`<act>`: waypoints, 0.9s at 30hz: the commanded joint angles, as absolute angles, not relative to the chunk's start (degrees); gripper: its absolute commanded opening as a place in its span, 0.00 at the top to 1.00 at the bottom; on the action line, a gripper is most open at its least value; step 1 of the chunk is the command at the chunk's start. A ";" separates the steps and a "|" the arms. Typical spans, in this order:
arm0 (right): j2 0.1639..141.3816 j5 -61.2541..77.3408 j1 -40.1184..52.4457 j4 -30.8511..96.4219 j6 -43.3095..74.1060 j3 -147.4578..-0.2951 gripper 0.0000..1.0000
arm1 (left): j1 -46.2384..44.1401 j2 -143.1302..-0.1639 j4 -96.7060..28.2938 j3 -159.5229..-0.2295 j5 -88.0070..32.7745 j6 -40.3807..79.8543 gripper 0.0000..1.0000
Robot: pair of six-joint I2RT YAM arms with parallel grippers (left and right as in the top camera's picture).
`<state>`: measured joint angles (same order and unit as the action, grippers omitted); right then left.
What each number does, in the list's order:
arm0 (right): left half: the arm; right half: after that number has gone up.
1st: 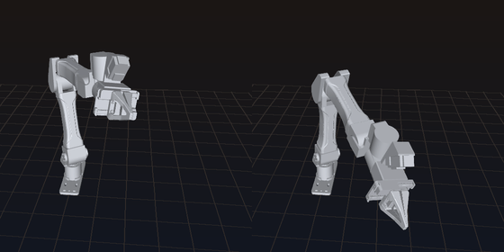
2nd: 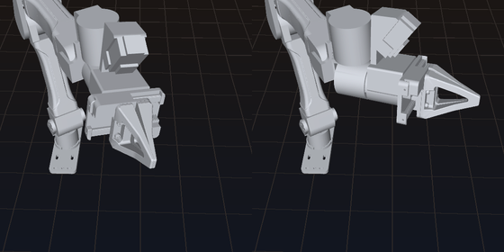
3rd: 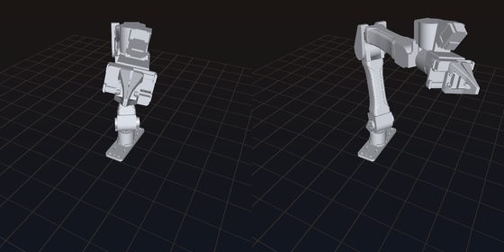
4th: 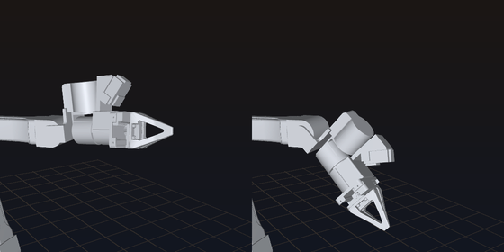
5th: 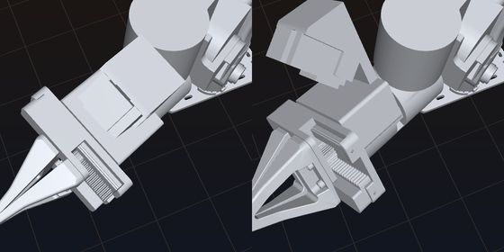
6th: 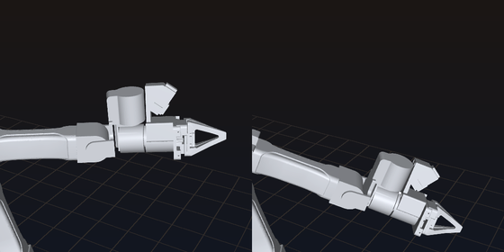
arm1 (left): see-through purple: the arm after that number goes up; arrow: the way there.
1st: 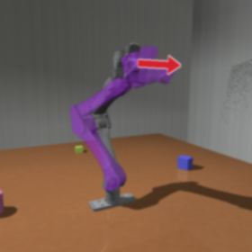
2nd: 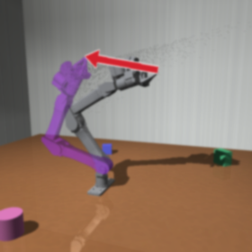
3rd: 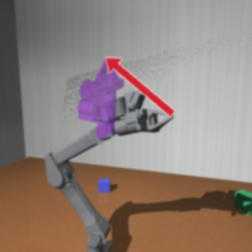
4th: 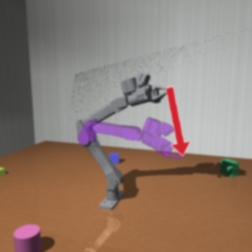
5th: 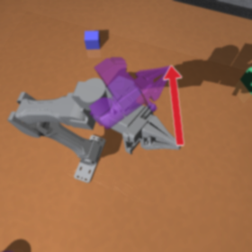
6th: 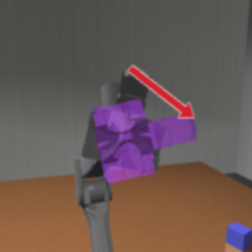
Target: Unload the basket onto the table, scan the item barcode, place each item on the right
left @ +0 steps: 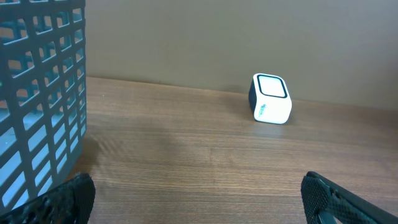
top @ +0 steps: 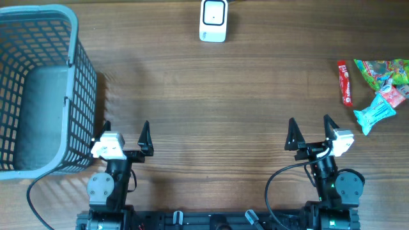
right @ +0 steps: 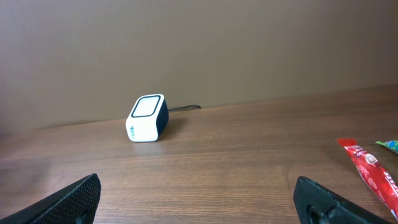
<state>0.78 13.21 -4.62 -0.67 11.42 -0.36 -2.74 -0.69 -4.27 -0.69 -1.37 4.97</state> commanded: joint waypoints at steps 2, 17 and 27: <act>0.21 12.82 -4.34 -0.95 10.66 -0.30 0.01 | -3.16 -0.19 -4.38 -0.32 -1.83 3.86 0.00; 0.21 12.82 -4.34 -0.95 10.63 -0.30 0.00 | -3.16 -0.38 -4.36 -0.32 -1.83 3.86 0.00; 0.23 12.82 -4.34 -0.95 10.63 -0.30 0.00 | -3.16 -0.38 -4.36 -0.32 -1.83 3.86 0.00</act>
<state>0.78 13.21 -4.62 -0.69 11.42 -0.36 -2.74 -0.69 -4.27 -0.69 -1.37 4.97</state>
